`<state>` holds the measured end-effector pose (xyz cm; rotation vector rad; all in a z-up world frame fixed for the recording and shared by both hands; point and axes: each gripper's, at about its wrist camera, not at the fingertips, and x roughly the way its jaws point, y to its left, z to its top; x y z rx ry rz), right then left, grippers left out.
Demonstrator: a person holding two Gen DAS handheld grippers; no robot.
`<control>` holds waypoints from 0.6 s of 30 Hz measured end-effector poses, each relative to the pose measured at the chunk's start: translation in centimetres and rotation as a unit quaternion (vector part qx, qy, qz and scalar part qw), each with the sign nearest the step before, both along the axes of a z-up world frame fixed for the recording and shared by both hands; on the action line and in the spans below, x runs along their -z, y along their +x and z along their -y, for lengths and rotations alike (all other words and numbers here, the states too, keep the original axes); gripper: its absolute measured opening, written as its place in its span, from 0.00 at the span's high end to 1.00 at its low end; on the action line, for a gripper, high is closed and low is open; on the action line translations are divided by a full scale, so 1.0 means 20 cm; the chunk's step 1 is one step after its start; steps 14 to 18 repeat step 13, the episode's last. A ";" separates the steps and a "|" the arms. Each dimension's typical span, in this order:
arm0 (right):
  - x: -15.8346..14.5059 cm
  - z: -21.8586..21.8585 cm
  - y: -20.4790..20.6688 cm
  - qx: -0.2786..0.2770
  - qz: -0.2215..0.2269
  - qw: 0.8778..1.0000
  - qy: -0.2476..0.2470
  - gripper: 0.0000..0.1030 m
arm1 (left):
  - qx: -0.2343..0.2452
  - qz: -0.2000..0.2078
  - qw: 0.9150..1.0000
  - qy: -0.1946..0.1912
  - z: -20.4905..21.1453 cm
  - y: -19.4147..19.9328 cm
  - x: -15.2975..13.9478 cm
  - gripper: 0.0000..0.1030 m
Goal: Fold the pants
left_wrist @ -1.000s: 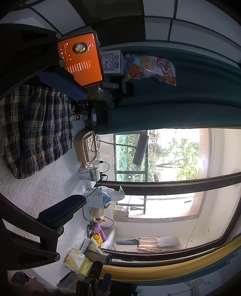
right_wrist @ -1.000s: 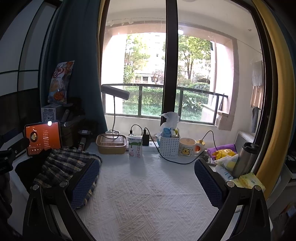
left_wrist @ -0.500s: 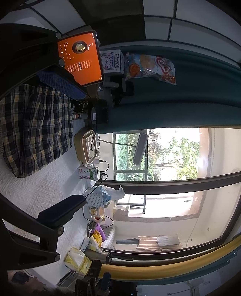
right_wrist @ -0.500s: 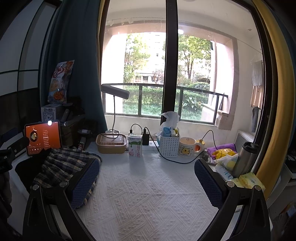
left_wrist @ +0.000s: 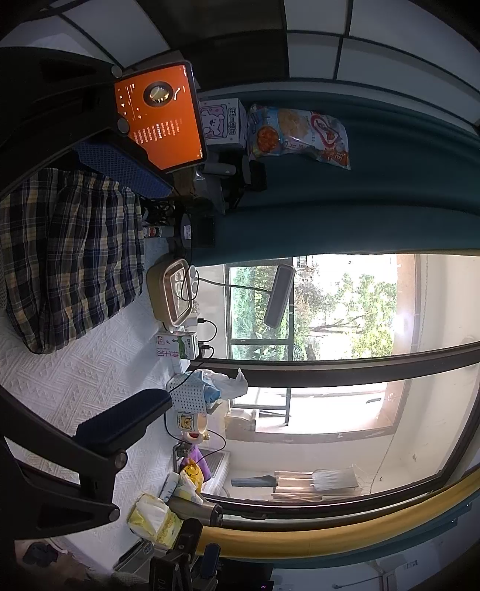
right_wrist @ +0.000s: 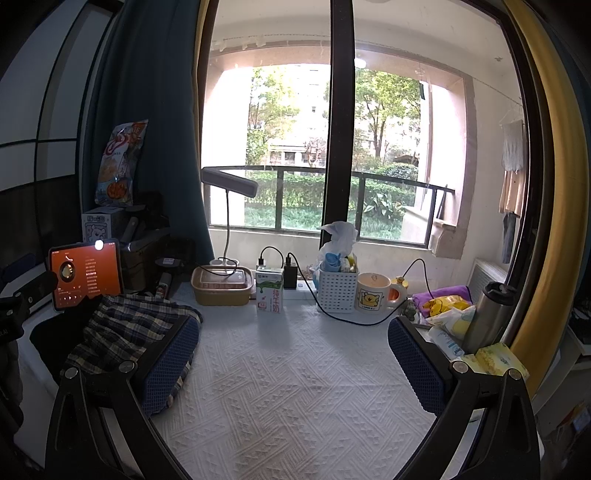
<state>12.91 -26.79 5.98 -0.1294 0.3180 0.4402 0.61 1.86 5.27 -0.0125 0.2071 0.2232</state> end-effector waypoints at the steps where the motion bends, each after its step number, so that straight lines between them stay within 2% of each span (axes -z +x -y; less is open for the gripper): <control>1: 0.00 0.00 0.00 0.000 -0.001 1.000 0.000 0.00 | 0.000 0.000 1.000 0.000 0.00 0.00 0.00 0.01; 18: 0.01 0.00 0.00 0.004 -0.003 1.000 0.000 0.00 | 0.007 -0.002 1.000 -0.008 0.00 0.01 0.00 0.01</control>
